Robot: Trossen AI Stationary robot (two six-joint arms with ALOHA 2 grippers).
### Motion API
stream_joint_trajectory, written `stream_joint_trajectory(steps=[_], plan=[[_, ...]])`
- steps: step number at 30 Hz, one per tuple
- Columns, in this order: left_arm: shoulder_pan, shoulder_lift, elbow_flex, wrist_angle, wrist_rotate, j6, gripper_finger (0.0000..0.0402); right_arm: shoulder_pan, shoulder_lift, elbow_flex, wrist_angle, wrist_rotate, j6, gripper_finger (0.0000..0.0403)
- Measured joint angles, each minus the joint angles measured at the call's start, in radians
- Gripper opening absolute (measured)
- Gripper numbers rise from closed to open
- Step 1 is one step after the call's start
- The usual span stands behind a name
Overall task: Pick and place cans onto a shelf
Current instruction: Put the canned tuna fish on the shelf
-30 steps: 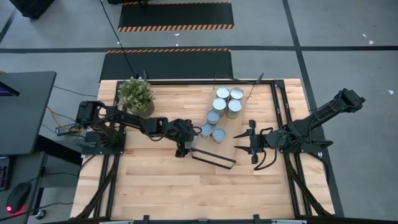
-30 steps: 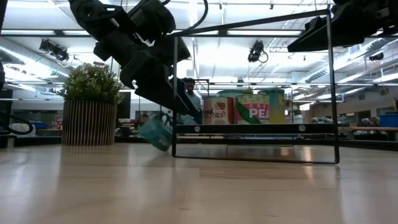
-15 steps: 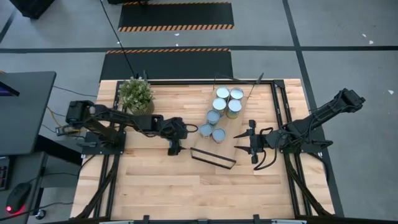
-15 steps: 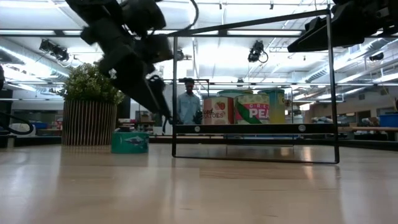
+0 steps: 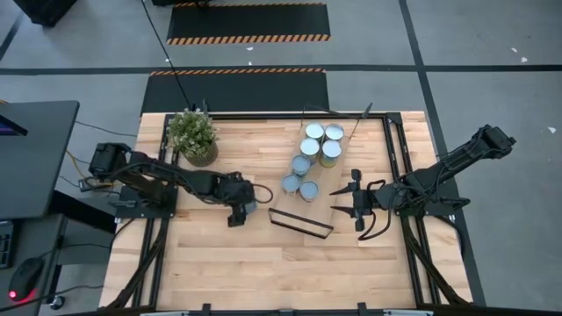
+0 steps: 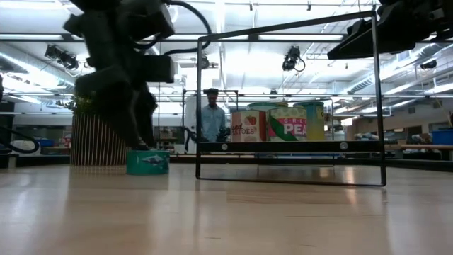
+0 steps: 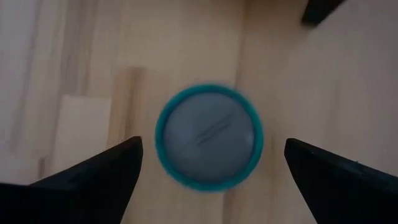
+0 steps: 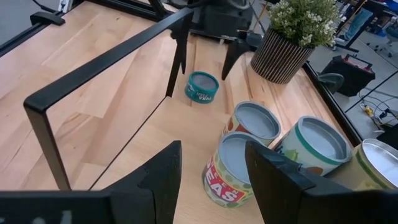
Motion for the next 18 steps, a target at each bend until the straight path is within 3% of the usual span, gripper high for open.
stream_joint_trajectory(steps=[7,18], plan=[[-0.049,0.0,0.0,-0.115,-0.132,-0.058,0.0398,0.0,0.0,0.0,0.0,0.0,-0.002,0.0185],[-0.042,0.014,0.001,-0.039,-0.06,-0.113,0.0398,-0.017,0.001,0.0,-0.025,-0.007,-0.094,0.0185]])
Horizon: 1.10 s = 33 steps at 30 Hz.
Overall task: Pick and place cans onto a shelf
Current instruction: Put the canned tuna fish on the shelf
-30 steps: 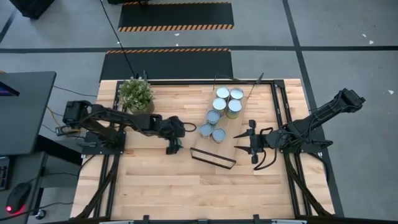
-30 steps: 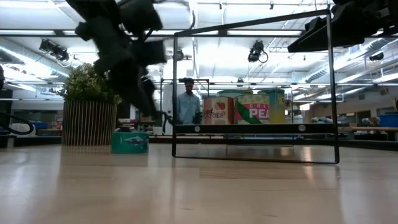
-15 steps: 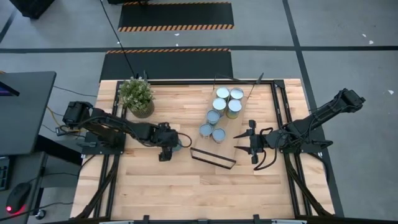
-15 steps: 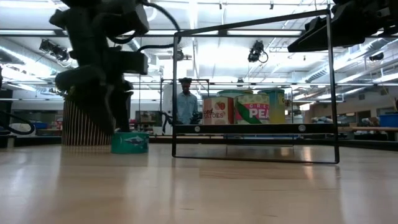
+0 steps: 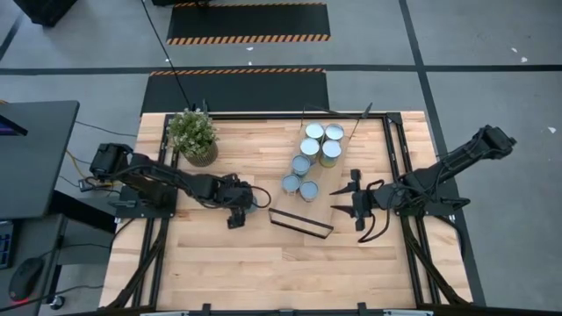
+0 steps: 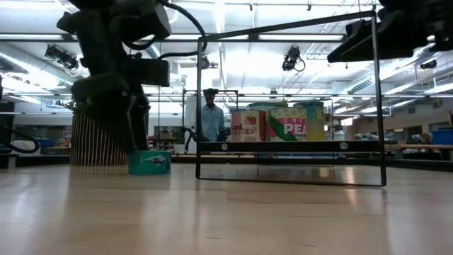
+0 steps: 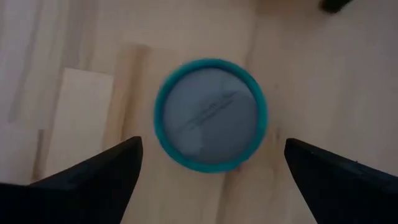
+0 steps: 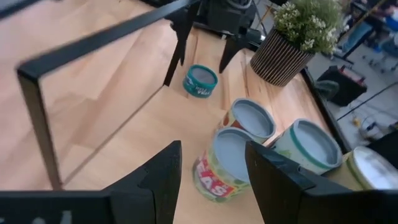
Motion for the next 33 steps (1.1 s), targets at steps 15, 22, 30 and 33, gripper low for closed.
stream_joint_trajectory(steps=[15,22,30,33], plan=[[-0.023,0.039,0.001,0.046,0.03,-0.116,0.0398,-0.338,-0.073,0.0,0.02,-0.409,-0.259,0.0185],[-0.046,0.08,0.0,0.091,-0.021,-0.099,0.0398,-0.467,-0.247,-0.092,0.051,-0.488,-0.191,0.0182],[-0.05,0.094,0.0,0.133,-0.059,-0.123,0.0398,-0.51,-0.509,-0.239,0.129,-0.442,-0.168,0.0176],[-0.049,0.094,0.0,0.161,-0.062,-0.119,0.0398,-0.525,-0.592,-0.274,0.134,-0.451,-0.168,0.0175]])
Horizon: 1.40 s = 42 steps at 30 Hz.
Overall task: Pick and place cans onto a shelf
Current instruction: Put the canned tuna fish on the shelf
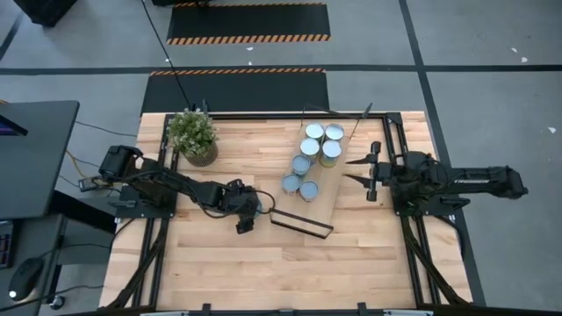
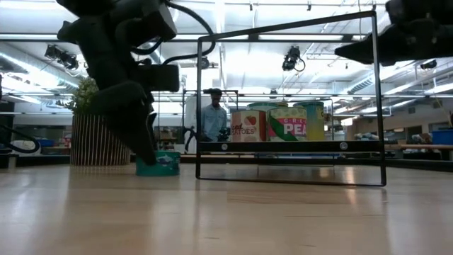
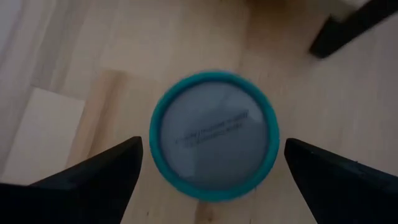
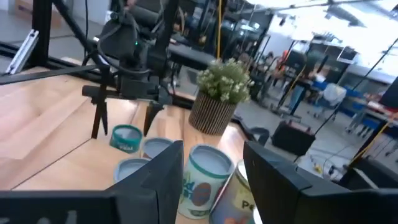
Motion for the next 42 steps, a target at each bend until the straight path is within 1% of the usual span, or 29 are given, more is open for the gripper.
stream_joint_trajectory(steps=[4,7,11,14,18,21,28,32,36,42], plan=[[0.002,0.0,0.0,0.039,-0.006,-0.002,0.0398,-0.023,-0.079,-0.043,-0.021,0.019,-0.005,0.0175],[0.002,0.011,0.0,0.044,-0.003,-0.009,0.0398,-0.041,-0.113,-0.057,-0.023,0.034,-0.005,0.0175],[0.001,0.046,0.0,0.07,0.025,-0.01,0.0396,-0.058,-0.139,-0.088,-0.013,0.024,-0.007,0.0175],[0.001,0.073,0.0,0.103,0.032,-0.01,0.0386,-0.077,-0.147,-0.103,0.006,0.023,-0.046,0.0175],[0.001,0.087,0.002,0.11,0.036,-0.033,0.0368,-0.098,-0.152,-0.103,0.084,0.016,-0.083,0.0175],[0.001,0.088,0.002,0.118,0.039,-0.061,0.0348,-0.107,-0.153,-0.103,0.139,-0.01,-0.11,0.0175],[0.003,0.085,0.008,0.14,0.045,-0.116,0.0292,-0.146,-0.148,-0.103,0.146,-0.027,-0.166,0.0175],[0.003,0.084,0.008,0.141,0.048,-0.159,0.0292,-0.163,-0.148,-0.102,0.161,-0.032,-0.185,0.0175],[0.009,0.064,0.008,0.135,0.054,-0.16,0.03,-0.18,-0.145,-0.102,0.155,-0.043,-0.189,0.0175],[0.033,-0.022,0.009,0.077,0.063,-0.155,0.0294,-0.209,-0.099,-0.101,0.179,-0.121,-0.172,0.0174]])
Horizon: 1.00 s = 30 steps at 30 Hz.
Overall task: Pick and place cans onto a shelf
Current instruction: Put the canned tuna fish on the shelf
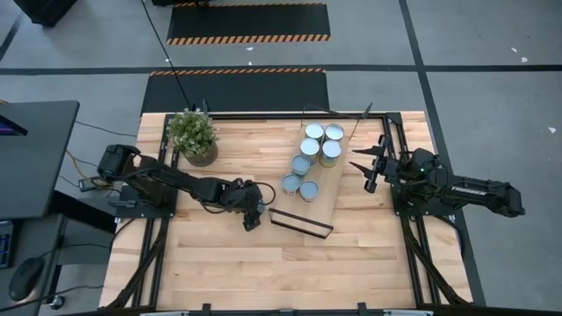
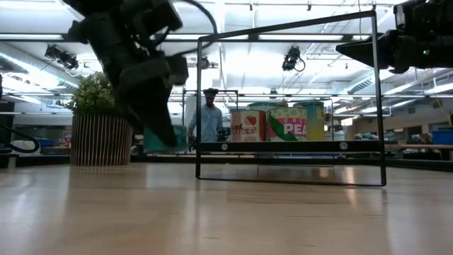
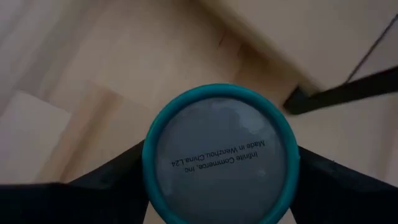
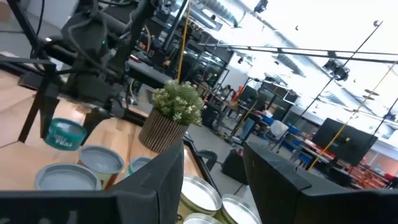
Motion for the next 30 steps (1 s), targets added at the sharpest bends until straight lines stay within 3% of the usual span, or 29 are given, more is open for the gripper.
stream_joint_trajectory(steps=[8,13,17,21,25,30], plan=[[0.029,-0.145,0.0,-0.071,-0.037,0.019,0.0295,-0.004,0.076,0.0,0.054,-0.007,0.066,0.0174],[0.065,-0.247,0.0,-0.002,-0.12,0.117,0.0296,-0.003,0.144,0.0,0.121,-0.014,0.094,0.0174],[0.096,-0.267,0.0,0.176,-0.209,0.26,0.0297,-0.001,0.214,0.0,0.266,-0.016,0.148,0.0176],[0.12,-0.255,0.001,0.369,-0.21,0.399,0.0297,0.015,0.301,0.029,0.318,0.009,0.131,0.0188],[0.154,-0.256,0.0,0.49,-0.209,0.421,0.0297,0.031,0.408,0.101,0.308,0.019,0.112,0.0214],[0.19,-0.255,0.0,0.646,-0.1,0.434,0.0297,0.034,0.561,0.209,0.305,-0.018,0.088,0.0251]])
